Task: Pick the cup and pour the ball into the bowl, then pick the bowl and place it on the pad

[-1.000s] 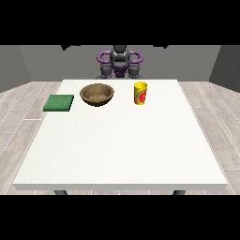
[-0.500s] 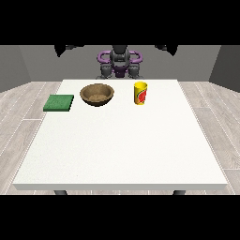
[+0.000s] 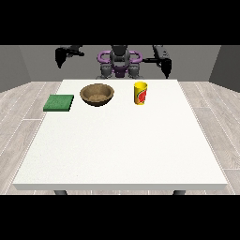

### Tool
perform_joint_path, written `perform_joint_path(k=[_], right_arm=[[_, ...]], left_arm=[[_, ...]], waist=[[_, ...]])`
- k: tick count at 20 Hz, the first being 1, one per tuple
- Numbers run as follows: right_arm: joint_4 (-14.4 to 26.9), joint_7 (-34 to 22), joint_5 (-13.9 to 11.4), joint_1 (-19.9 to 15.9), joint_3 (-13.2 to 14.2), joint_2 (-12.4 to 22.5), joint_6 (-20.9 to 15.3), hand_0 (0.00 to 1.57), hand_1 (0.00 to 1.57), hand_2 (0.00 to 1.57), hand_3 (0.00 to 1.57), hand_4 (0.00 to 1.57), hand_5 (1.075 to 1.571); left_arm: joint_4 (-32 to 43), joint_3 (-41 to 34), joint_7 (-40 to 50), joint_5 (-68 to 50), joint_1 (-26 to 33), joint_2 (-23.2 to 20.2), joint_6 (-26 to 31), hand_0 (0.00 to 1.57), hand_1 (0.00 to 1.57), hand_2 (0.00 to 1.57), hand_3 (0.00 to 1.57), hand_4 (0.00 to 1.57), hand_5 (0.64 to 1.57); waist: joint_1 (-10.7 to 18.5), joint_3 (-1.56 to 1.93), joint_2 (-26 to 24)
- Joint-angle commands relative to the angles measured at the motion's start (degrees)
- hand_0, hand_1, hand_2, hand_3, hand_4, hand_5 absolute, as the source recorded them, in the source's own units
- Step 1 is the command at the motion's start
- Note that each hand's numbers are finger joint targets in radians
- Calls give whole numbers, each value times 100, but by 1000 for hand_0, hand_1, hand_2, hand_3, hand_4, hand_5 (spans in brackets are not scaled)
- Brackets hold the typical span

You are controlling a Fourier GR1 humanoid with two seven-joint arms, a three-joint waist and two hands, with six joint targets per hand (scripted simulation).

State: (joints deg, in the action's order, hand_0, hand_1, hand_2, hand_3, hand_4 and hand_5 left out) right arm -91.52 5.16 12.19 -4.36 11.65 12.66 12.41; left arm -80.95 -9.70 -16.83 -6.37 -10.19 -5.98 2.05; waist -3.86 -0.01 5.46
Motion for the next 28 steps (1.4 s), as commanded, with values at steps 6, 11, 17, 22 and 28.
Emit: perform_joint_path(k=[6, 11, 17, 22, 28], right_arm=[[292, 872, -174, -177, 40, 62, 301, 0, 0, 0, 0, 0, 1570], [457, 868, 153, -205, 244, 251, 670, 0, 0, 0, 0, 0, 1570], [537, 1047, -164, -370, 59, 38, 433, 0, 0, 0, 0, 0, 1571], [693, 1035, 21, -377, 199, 293, 799, 0, 0, 0, 0, 0, 1571], [718, 741, -31, -635, 198, 252, 542, 0, 0, 0, 0, 0, 1570]], left_arm=[[1634, 78, -1904, 514, -395, 476, -547, 0, 0, 0, 0, 0, 1523], [2802, -418, -2202, 264, -1161, 74, -467, 0, 0, 0, 0, 0, 1518], [3860, -460, -3203, 356, -1568, 179, -603, 0, 0, 0, 0, 0, 1520], [4481, -625, -3400, 292, -1912, 124, -813, 0, 0, 0, 0, 0, 1523], [4647, -156, -3521, 1006, -1763, 274, -1712, 1018, 1018, 1101, 888, 1467, 776]], waist=[[-337, -2, 812], [-484, -2, 791], [-450, -3, 1057], [-553, -3, 1039], [-592, -2, 899]])
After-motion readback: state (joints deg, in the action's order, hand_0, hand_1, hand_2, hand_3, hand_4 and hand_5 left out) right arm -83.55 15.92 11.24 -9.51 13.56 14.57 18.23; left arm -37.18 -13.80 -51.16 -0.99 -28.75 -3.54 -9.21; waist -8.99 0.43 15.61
